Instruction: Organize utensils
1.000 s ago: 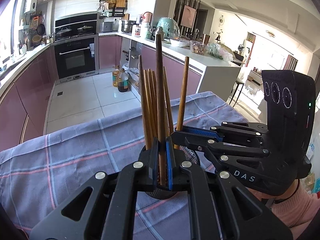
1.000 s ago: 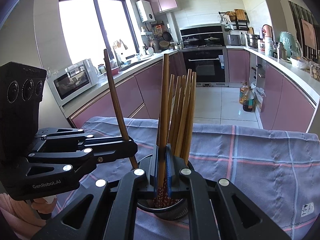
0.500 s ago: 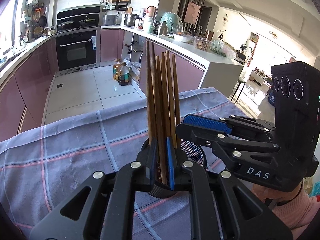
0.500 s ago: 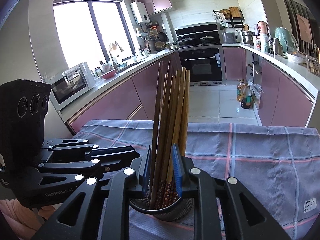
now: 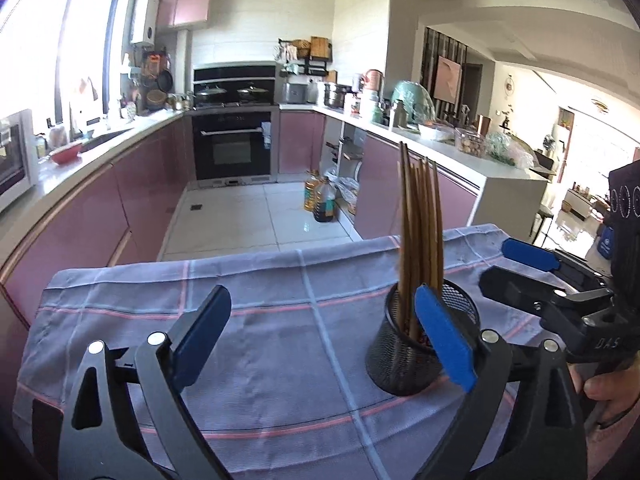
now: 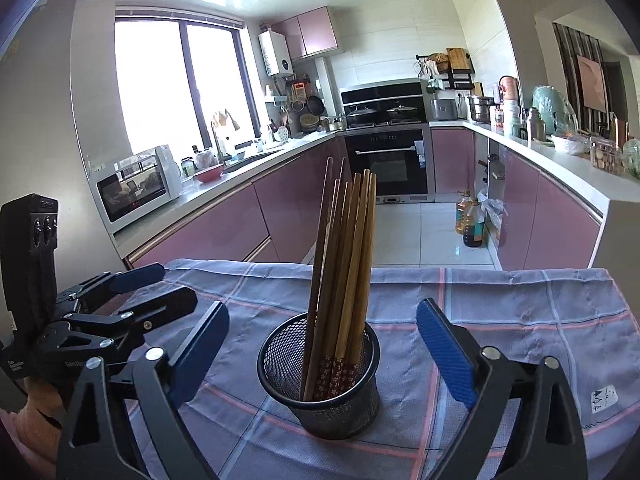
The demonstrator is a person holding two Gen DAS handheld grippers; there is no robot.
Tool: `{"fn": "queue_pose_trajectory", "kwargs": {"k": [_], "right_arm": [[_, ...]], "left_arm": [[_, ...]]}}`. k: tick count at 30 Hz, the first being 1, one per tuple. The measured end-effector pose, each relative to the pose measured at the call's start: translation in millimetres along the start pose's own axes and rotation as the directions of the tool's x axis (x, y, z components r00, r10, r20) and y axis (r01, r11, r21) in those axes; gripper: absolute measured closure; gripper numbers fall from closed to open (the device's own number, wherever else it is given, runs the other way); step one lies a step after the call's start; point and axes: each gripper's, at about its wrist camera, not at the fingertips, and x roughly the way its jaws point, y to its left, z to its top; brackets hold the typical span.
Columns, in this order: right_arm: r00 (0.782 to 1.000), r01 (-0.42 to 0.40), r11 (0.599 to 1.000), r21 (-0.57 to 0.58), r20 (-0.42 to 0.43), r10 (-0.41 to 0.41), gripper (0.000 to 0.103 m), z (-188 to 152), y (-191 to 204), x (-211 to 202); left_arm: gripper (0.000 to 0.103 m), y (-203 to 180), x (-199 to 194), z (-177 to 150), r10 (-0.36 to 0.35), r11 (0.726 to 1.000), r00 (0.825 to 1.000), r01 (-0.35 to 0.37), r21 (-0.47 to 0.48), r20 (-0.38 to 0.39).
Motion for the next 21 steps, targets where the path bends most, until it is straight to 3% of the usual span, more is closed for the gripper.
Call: {"fn": "queue_pose_trajectory", "kwargs": {"k": [2, 8, 16, 21], "right_arm": [[0.999, 0.024, 1.0, -0.009, 0.021, -0.024, 0.006, -3, 4, -3], [0.995, 0.068, 0.997, -0.03, 0.069, -0.066, 0.006, -11, 15, -11], [0.97, 0.154, 0.987, -0.053, 0.198, -0.141, 0.006, -16, 30, -32], [0.966, 0.17, 0.983, -0.063, 0.209, -0.154, 0.006, -17, 35, -33]], "left_arm": [[0.006, 3, -10, -3, 0.026, 1.0, 0.999, -0.026, -0.003, 0.026], [0.006, 12, -39, -12, 0.109, 0.994, 0.987, -0.105, -0.043, 0.117], [0.006, 25, -73, -24, 0.145, 0.988, 0.97, -0.133, -0.073, 0.197], [0.006, 23, -88, -27, 0.178, 0.983, 0.955, -0.162, -0.087, 0.238]]}}
